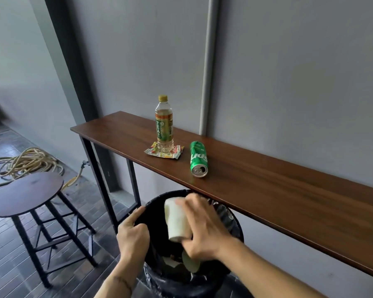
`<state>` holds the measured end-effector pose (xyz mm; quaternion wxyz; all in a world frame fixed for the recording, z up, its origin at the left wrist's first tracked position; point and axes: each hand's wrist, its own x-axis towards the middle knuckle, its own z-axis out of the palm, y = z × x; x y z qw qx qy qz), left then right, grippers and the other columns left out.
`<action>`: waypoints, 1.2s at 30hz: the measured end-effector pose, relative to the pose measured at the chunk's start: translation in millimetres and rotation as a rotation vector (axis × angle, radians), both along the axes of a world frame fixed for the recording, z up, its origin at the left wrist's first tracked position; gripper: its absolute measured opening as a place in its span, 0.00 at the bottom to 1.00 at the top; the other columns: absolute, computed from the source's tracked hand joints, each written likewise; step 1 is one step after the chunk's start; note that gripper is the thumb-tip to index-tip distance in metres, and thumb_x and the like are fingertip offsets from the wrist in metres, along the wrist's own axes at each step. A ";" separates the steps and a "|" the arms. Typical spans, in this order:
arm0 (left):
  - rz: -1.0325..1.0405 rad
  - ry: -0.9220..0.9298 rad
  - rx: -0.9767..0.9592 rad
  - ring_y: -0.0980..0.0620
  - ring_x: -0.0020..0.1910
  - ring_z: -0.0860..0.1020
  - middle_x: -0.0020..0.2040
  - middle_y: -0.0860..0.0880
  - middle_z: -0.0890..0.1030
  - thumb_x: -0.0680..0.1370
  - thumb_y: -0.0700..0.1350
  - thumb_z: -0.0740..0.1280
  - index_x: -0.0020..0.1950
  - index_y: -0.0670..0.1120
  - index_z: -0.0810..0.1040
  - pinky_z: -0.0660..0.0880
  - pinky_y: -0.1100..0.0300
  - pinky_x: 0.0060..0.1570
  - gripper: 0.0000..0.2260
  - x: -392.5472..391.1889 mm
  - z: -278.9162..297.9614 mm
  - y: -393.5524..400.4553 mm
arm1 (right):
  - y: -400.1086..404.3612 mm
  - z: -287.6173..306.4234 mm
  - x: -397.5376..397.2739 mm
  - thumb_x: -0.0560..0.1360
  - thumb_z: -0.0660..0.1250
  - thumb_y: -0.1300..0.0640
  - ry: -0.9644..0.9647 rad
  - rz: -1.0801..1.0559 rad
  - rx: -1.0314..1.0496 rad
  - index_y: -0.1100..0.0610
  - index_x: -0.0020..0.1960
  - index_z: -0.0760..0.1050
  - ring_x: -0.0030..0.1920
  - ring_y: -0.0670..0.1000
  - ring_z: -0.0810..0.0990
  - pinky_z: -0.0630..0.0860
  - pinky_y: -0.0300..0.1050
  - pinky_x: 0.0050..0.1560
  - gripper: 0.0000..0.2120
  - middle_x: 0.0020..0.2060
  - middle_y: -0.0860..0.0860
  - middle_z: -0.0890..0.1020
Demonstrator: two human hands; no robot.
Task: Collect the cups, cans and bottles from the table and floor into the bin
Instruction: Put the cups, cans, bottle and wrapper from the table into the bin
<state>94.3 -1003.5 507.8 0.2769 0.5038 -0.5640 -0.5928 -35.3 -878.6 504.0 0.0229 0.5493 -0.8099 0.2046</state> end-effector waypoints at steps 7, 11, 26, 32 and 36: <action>-0.091 0.015 -0.005 0.54 0.44 0.84 0.51 0.53 0.86 0.67 0.30 0.57 0.61 0.53 0.84 0.83 0.54 0.46 0.31 3.9 -2.6 -39.9 | -26.4 10.9 8.3 0.68 0.69 0.44 -0.099 -0.077 -0.028 0.48 0.72 0.61 0.70 0.54 0.64 0.63 0.52 0.72 0.35 0.69 0.51 0.63; -0.124 0.007 -0.003 0.56 0.42 0.82 0.54 0.52 0.86 0.68 0.30 0.57 0.62 0.54 0.84 0.80 0.64 0.38 0.31 6.8 -1.9 -63.0 | -46.3 41.3 -36.7 0.68 0.66 0.46 0.054 -0.368 -0.224 0.50 0.67 0.66 0.62 0.57 0.70 0.71 0.56 0.63 0.29 0.63 0.52 0.69; -0.252 -0.014 -0.036 0.54 0.38 0.82 0.48 0.55 0.84 0.70 0.28 0.56 0.65 0.51 0.83 0.78 0.67 0.29 0.32 14.1 -5.0 -115.1 | -93.5 35.3 -74.6 0.73 0.62 0.60 -0.121 -0.619 -0.144 0.51 0.67 0.69 0.55 0.62 0.77 0.72 0.48 0.52 0.23 0.58 0.57 0.73; -0.228 0.009 -0.019 0.53 0.38 0.83 0.49 0.52 0.85 0.69 0.29 0.56 0.65 0.52 0.83 0.79 0.66 0.32 0.31 13.2 -9.1 -127.7 | -91.9 39.6 -21.7 0.64 0.63 0.59 -0.050 -0.417 -0.328 0.53 0.59 0.73 0.53 0.55 0.75 0.73 0.48 0.54 0.22 0.54 0.52 0.73; -0.173 0.039 0.016 0.57 0.44 0.82 0.53 0.49 0.86 0.68 0.30 0.56 0.64 0.51 0.84 0.78 0.65 0.41 0.31 14.6 -13.4 -132.8 | -88.6 19.7 33.1 0.66 0.65 0.59 -0.137 -0.228 -0.243 0.52 0.60 0.72 0.56 0.49 0.73 0.72 0.41 0.57 0.22 0.56 0.48 0.73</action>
